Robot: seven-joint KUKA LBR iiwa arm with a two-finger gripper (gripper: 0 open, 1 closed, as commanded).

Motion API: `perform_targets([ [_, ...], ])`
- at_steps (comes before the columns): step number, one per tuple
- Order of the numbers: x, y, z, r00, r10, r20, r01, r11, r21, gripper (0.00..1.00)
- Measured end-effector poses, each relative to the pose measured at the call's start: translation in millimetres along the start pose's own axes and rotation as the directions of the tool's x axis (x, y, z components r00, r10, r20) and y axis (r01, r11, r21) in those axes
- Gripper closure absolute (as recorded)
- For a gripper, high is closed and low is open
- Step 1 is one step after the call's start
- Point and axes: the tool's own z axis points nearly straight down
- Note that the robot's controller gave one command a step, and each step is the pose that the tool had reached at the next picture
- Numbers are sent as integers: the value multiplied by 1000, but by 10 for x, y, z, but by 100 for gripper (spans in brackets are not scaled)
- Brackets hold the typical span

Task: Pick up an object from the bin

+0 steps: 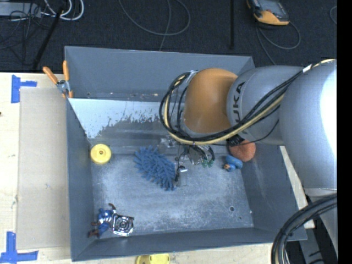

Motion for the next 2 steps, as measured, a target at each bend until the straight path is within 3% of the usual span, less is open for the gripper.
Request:
perform_targets([
  [1,164,127,140,988,-152,7,152,988,1,100],
  [2,164,127,140,988,-152,7,152,988,1,100],
])
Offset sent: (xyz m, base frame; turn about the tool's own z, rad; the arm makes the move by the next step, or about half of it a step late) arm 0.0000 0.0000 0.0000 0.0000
